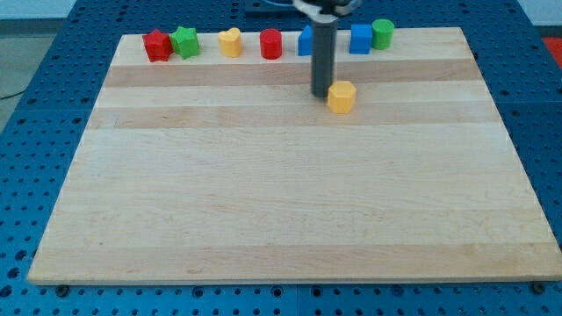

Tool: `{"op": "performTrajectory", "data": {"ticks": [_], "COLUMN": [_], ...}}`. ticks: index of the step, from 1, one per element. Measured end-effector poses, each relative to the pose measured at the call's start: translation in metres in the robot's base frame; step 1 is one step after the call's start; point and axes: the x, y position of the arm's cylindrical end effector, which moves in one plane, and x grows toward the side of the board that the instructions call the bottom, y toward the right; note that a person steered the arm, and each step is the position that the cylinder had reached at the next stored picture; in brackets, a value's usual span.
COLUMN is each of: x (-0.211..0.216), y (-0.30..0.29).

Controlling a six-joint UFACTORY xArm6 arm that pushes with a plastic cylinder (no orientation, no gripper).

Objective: Put the hexagon to the bottom left of the cube

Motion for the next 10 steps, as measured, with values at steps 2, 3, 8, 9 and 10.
{"op": "performTrajectory", "data": {"ticks": [2,3,8,9,10], "x": [0.026,0.04,0.015,0.002,-0.003], "y": [0.01,-0.031,0.083,0.072,0.052]}}
